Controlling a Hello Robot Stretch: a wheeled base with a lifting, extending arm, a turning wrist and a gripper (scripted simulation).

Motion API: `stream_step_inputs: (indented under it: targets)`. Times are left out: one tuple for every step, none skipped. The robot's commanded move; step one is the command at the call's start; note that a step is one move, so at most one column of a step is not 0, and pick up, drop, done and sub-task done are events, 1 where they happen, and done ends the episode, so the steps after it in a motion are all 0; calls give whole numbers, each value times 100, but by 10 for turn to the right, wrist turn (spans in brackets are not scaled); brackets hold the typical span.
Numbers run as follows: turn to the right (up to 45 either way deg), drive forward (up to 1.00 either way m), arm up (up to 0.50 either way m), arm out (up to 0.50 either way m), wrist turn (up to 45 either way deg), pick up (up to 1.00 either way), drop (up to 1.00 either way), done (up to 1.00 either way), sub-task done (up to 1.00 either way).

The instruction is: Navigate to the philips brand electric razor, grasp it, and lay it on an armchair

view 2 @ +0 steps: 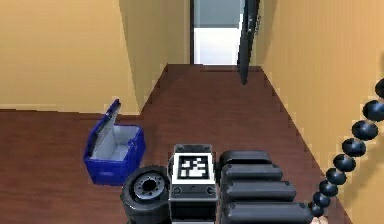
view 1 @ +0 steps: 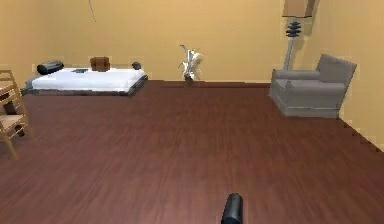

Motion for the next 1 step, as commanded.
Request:
stream_step_inputs:
  targets:
    - [-30,0,0,0,0,0,0,0,0]
